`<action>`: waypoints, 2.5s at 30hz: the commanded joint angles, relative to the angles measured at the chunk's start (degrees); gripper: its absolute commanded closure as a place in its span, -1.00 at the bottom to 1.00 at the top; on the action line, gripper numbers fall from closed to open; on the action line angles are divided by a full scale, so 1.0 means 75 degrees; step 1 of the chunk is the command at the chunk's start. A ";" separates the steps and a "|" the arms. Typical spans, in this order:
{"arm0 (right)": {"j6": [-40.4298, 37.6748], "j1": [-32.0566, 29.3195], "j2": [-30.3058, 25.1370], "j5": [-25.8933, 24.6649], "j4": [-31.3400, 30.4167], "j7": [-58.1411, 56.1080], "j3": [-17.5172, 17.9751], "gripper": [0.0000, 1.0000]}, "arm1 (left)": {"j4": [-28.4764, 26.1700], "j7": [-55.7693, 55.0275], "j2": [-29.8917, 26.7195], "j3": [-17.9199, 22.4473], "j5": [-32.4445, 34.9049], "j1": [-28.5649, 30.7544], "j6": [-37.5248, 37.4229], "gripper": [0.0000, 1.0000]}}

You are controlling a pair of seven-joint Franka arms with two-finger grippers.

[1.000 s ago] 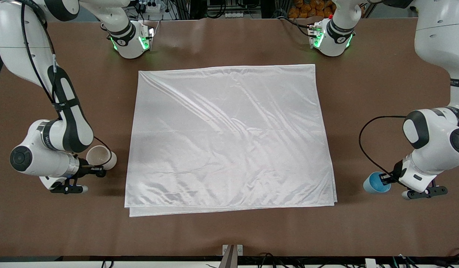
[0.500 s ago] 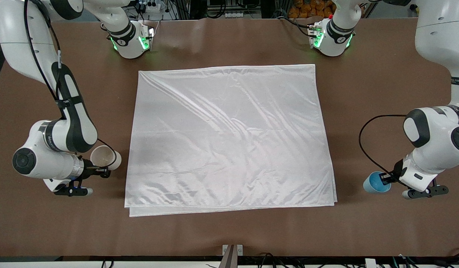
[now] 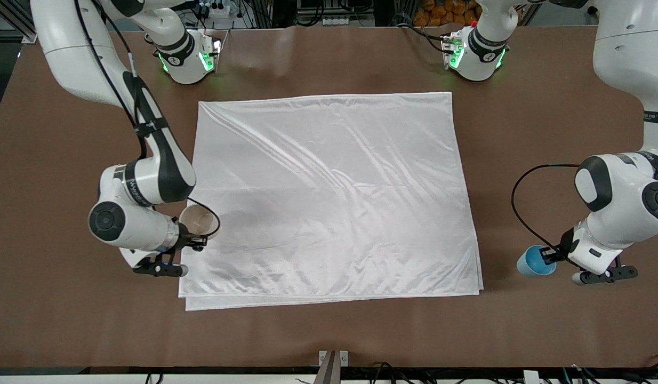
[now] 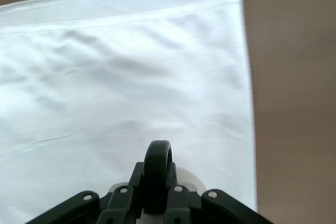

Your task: Place blue cup into white mug on cloth

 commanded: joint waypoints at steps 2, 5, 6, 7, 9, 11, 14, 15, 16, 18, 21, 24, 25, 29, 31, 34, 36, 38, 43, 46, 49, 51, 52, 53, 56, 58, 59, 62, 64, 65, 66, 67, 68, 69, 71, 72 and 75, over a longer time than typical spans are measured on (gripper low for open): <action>-0.0083 0.0453 -0.0096 0.0061 0.0168 0.0310 -0.0009 1.00 | -0.0057 -0.0140 -0.0067 0.0008 -0.0046 -0.0026 -0.0032 1.00; -0.0048 0.0571 -0.0085 0.0061 0.0192 0.0498 -0.0009 1.00 | -0.0057 -0.0129 -0.0102 0.0008 -0.0034 -0.0037 -0.0043 1.00; -0.0048 0.0629 -0.0073 0.0061 0.0227 0.0545 0.0003 1.00 | -0.0057 -0.0140 -0.0126 0.0019 -0.0023 -0.0038 -0.0055 1.00; -0.0048 0.0665 -0.0073 0.0084 0.0250 0.0568 0.0014 1.00 | -0.0057 -0.0141 -0.0126 0.0019 -0.0023 -0.0038 -0.0078 1.00; -0.0048 0.0747 -0.0073 0.0166 0.0274 0.0615 0.0003 1.00 | -0.0057 -0.0141 -0.0137 0.0019 -0.0023 -0.0038 -0.0102 1.00; -0.0048 0.0852 -0.0073 0.0271 0.0274 0.0639 0.0003 1.00 | -0.0034 -0.0129 -0.0138 0.0019 -0.0011 -0.0038 -0.0102 1.00; -0.0037 0.0969 -0.0073 0.0482 0.0274 0.0639 0.0003 1.00 | -0.0057 -0.0164 -0.0138 0.0008 -0.0011 -0.0049 -0.0102 1.00; -0.0025 0.0993 -0.0073 0.0541 0.0274 0.0674 0.0003 1.00 | -0.0057 -0.0164 -0.0138 0.0008 -0.0011 -0.0049 -0.0102 1.00; 0.0010 0.1040 -0.0073 0.0588 0.0274 0.0732 0.0003 1.00 | -0.0046 -0.0141 -0.0138 0.0008 -0.0011 -0.0049 -0.0102 1.00; 0.0069 0.1110 -0.0073 0.0611 0.0285 0.0849 0.0003 1.00 | -0.0034 -0.0129 -0.0138 0.0019 -0.0011 -0.0049 -0.0102 1.00; 0.0256 0.1297 -0.0061 0.0612 0.0286 0.1083 0.0003 1.00 | -0.0034 -0.0141 -0.0149 0.0008 0.0001 -0.0038 -0.0102 1.00; 0.0432 0.1473 -0.0026 0.0612 0.0274 0.1294 0.0003 1.00 | -0.0034 -0.0094 -0.0208 0.0008 0.0001 -0.0026 -0.0114 1.00; 0.0490 0.1555 -0.0026 0.0612 0.0274 0.1365 -0.0009 1.00 | -0.0045 -0.0094 -0.0243 0.0008 0.0001 -0.0026 -0.0114 1.00; 0.0690 0.1848 0.0021 0.0600 0.0274 0.1622 -0.0009 1.00 | -0.0034 -0.0082 -0.0418 0.0019 0.0001 -0.0038 -0.0312 1.00; 0.0795 0.2000 0.0033 0.0600 0.0274 0.1763 -0.0009 1.00 | -0.0022 -0.0105 -0.0466 0.0008 0.0001 -0.0061 -0.0406 1.00; 0.1006 0.2293 0.0079 0.0577 0.0274 0.1927 -0.0009 1.00 | -0.0034 -0.0164 -0.0559 -0.0004 0.0001 -0.0096 -0.0430 1.00; 0.1158 0.2445 0.0091 0.0588 0.0274 0.1963 -0.0009 1.00 | -0.0022 -0.0164 -0.0618 -0.0039 0.0001 -0.0096 -0.0430 1.00; 0.1287 0.2586 0.0114 0.0600 0.0274 0.2045 -0.0009 1.00 | -0.0034 -0.0187 -0.0653 -0.0051 0.0001 -0.0131 -0.0430 1.00; 0.1487 0.2950 0.0220 0.0577 0.0274 0.2255 -0.0009 1.00 | -0.0022 -0.0246 -0.0770 -0.0051 0.0001 -0.0237 -0.0641 1.00; 0.1569 0.3102 0.0325 0.0565 0.0274 0.2349 -0.0021 1.00 | -0.0022 -0.0433 -0.0852 -0.0039 0.0001 -0.0435 -0.0711 1.00; 0.1733 0.3173 0.0466 0.0576 0.0274 0.2443 -0.0021 1.00 | -0.0010 -0.0621 -0.0981 -0.0039 0.0013 -0.0623 -0.0863 1.00; 0.1850 0.3219 0.0559 0.0576 0.0262 0.2478 -0.0021 1.00 | -0.0010 -0.0761 -0.1040 -0.0028 0.0036 -0.0798 -0.0957 1.00; 0.1885 0.3243 0.0606 0.0576 0.0262 0.2502 -0.0021 1.00 | -0.0010 -0.0866 -0.1075 -0.0039 0.0106 -0.0869 -0.0992 1.00; 0.1909 0.3255 0.0653 0.0576 0.0262 0.2514 -0.0021 1.00 | -0.0010 -0.1018 -0.1087 -0.0039 0.0176 -0.0916 -0.1004 1.00; 0.2060 0.3290 0.0759 0.0576 0.0262 0.2537 -0.0021 1.00 | 0.0001 -0.1230 -0.1169 -0.0051 0.0410 -0.0975 -0.1039 1.00; 0.2166 0.3337 0.0817 0.0576 0.0262 0.2642 -0.0021 1.00 | 0.0001 -0.1324 -0.1192 -0.0039 0.0458 -0.1068 -0.1051 1.00; 0.2178 0.3348 0.0853 0.0576 0.0262 0.2666 -0.0021 1.00 | 0.0001 -0.1394 -0.1192 -0.0039 0.0458 -0.1127 -0.1051 1.00; 0.2202 0.3384 0.0923 0.0565 0.0262 0.2678 -0.0021 1.00 | 0.0013 -0.1465 -0.1192 -0.0039 0.0458 -0.1174 -0.1110 1.00; 0.2202 0.3384 0.0958 0.0565 0.0262 0.2689 -0.0021 1.00 | 0.0013 -0.1570 -0.1192 -0.0039 0.0458 -0.1221 -0.1145 1.00; 0.2202 0.3384 0.0970 0.0565 0.0262 0.2724 -0.0021 0.88 | 0.0013 -0.1686 -0.1181 -0.0039 0.0458 -0.1268 -0.1156 1.00; 0.2202 0.3384 0.0982 0.0565 0.0274 0.2771 -0.0021 0.70 | 0.0013 -0.1803 -0.1181 -0.0039 0.0458 -0.1291 -0.1157 1.00; 0.2202 0.3384 0.1005 0.0565 0.0262 0.2830 -0.0021 0.51 | 0.0001 -0.1886 -0.1181 -0.0051 0.0458 -0.1303 -0.1157 1.00; 0.2202 0.3384 0.1005 0.0565 0.0262 0.2853 -0.0021 0.29 | 0.0013 -0.1956 -0.1181 -0.0039 0.0458 -0.1326 -0.1157 1.00; 0.2202 0.3384 0.1005 0.0565 0.0262 0.2877 -0.0021 0.05 | 0.0013 -0.2015 -0.1181 -0.0051 0.0458 -0.1338 -0.1157 1.00; 0.2213 0.3384 0.1005 0.0530 0.0262 0.2900 -0.0021 -0.31 | 0.0013 -0.2086 -0.1181 -0.0051 0.0458 -0.1432 -0.1157 1.00; 0.2213 0.3395 0.1005 0.0518 0.0262 0.2924 -0.0032 -0.55 | 0.0013 -0.2144 -0.1169 -0.0039 0.0458 -0.1467 -0.1157 1.00; 0.2213 0.3407 0.0994 0.0506 0.0274 0.2924 -0.0032 -1.00 | 0.0013 -0.2401 -0.1169 -0.0039 0.0458 -0.1595 -0.1157 1.00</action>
